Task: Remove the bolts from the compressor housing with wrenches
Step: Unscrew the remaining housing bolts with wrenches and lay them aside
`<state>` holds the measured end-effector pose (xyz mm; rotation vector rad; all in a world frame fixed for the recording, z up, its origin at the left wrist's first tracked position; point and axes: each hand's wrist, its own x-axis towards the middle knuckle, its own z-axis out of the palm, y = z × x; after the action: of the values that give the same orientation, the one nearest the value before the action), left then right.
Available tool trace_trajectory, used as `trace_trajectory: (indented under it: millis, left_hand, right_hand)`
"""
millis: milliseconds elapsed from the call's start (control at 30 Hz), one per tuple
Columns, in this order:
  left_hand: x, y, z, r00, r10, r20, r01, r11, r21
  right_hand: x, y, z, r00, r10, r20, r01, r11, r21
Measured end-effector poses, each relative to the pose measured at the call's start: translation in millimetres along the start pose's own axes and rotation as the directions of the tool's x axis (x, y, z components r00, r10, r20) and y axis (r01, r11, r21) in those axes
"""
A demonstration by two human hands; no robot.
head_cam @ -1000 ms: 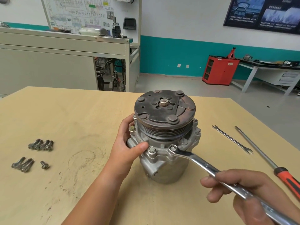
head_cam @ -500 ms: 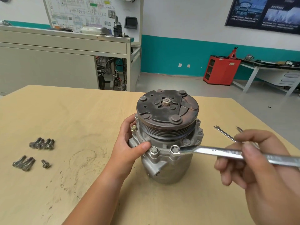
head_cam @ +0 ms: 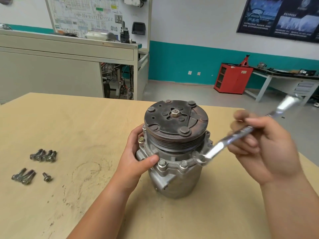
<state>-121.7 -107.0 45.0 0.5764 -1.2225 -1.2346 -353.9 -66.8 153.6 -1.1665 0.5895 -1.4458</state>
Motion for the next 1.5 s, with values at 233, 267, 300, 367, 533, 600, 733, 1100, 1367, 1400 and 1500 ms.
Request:
trace_trajectory:
  millis: [233, 267, 300, 367, 533, 600, 733, 1100, 1367, 1400, 1500]
  left_hand:
    - [2, 7, -12, 0.984, -0.052, 0.168, 0.041, 0.997, 0.073]
    - [2, 7, -12, 0.984, -0.062, 0.169, 0.051, 0.996, 0.069]
    - [3, 8, -11, 0.984, -0.071, 0.164, 0.061, 0.996, 0.06]
    - [2, 9, -10, 0.987, -0.077, 0.138, 0.072, 0.997, 0.039]
    - [-15, 12, 2, 1.0, -0.008, 0.027, 0.005, 0.994, 0.105]
    - [-26, 8, 14, 0.994, 0.07, -0.079, -0.056, 0.985, 0.165]
    - [-45, -2, 48, 0.943, 0.202, -0.265, -0.105, 0.935, 0.339]
    - [-45, 1, 61, 0.921, 0.332, -0.205, -0.161, 0.802, 0.575]
    - [-45, -8, 59, 0.897, 0.38, -0.227, -0.196, 0.8, 0.567]
    - [-44, -8, 59, 0.897, 0.383, -0.222, -0.201, 0.799, 0.567]
    - [-45, -8, 58, 0.9, 0.383, -0.209, -0.207, 0.796, 0.568]
  right_hand:
    - [-86, 17, -10, 0.981, 0.069, -0.183, 0.002, 0.933, 0.359]
    - [-93, 20, -8, 0.976, -0.03, -0.216, 0.073, 0.978, 0.193]
    - [-96, 32, -6, 0.993, -0.08, -0.087, 0.092, 0.985, 0.149]
    - [-100, 27, 10, 0.981, -0.069, -0.18, 0.049, 0.992, -0.116]
    - [-107, 28, 21, 0.954, -0.184, -0.235, 0.103, 0.942, -0.32]
    - [-109, 30, 15, 0.952, -0.209, -0.225, 0.124, 0.931, -0.343]
    - [-105, 26, 22, 0.959, -0.207, -0.192, 0.126, 0.923, -0.364]
    - [-104, 41, 6, 0.904, -0.315, -0.289, 0.161, 0.878, -0.451]
    - [-86, 36, -21, 0.931, -0.302, -0.204, 0.21, 0.902, -0.377]
    - [-77, 31, -27, 0.922, -0.331, -0.2, 0.246, 0.901, -0.357]
    - [-26, 11, -47, 0.984, -0.136, -0.119, 0.104, 0.966, -0.237]
